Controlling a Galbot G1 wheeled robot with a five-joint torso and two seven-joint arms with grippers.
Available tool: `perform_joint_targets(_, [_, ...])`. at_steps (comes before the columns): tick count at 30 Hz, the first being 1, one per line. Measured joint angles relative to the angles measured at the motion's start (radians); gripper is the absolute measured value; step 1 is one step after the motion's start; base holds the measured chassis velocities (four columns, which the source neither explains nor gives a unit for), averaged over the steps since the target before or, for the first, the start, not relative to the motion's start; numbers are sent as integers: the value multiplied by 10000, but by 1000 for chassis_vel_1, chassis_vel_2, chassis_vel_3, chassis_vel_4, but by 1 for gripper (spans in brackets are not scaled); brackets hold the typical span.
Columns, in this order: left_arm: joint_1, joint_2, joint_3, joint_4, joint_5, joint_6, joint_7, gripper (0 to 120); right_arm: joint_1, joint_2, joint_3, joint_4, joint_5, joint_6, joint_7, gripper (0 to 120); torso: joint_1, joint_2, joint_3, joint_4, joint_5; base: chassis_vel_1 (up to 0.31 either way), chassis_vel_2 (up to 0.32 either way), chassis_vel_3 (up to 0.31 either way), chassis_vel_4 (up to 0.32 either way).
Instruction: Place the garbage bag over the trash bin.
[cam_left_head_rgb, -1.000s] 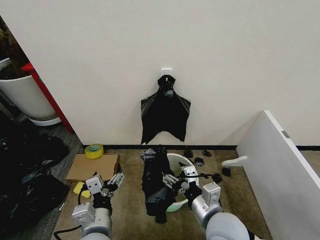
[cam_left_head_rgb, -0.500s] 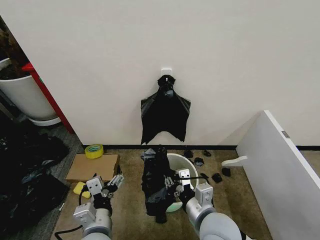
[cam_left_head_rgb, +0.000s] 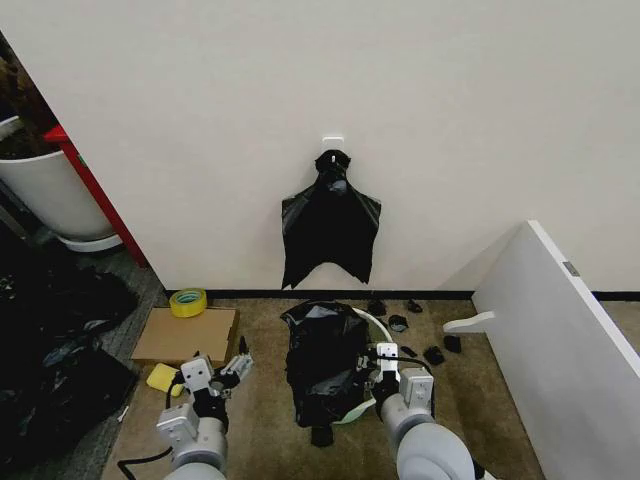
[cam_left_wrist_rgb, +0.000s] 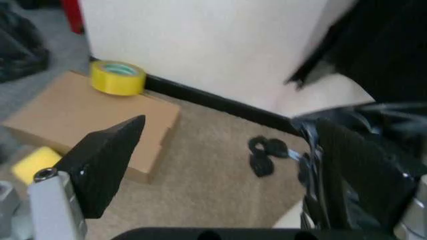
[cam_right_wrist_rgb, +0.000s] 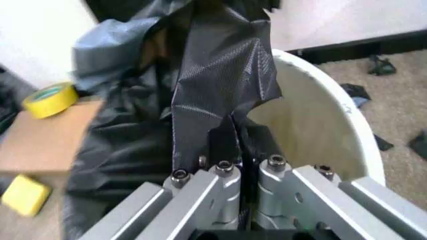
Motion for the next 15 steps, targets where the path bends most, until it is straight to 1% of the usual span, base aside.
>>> perform_joint_targets(5, [-510, 363, 154, 301, -1117, 222, 573, 100, 44, 179, 326, -500, 16, 194, -88, 0, 0, 0, 0, 1, 1, 0, 0, 0, 0])
perform_joint_targets(6, [-692, 474, 180, 389, -1372, 225, 741, 100, 66, 183, 355, -621, 6, 226, -134, 0, 0, 0, 0, -3, 0, 0, 0, 0, 0])
perform_joint_targets(8, [-799, 555, 194, 444, -1537, 225, 862, 100, 112, 183, 353, -726, -2, 248, -170, 0, 0, 0, 0, -4, 0, 0, 0, 0, 0])
perform_joint_targets(11, [-1144, 825, 256, 511, -2202, 273, 1078, 100, 288, 179, 280, -1036, -169, 302, -280, 0, 0, 0, 0, 5, 2, 0, 0, 0, 0])
perform_joint_targets(14, [-1686, 1084, 356, 514, -2914, 531, 1109, 100, 291, 133, 279, -1314, -774, 481, -440, 0, 0, 0, 0, -4, 0, 0, 0, 0, 0])
perform_joint_targets(15, [-1686, 1084, 356, 514, -2914, 531, 1109, 100, 291, 133, 279, -1314, -774, 481, -440, 0, 0, 0, 0, -4, 0, 0, 0, 0, 0])
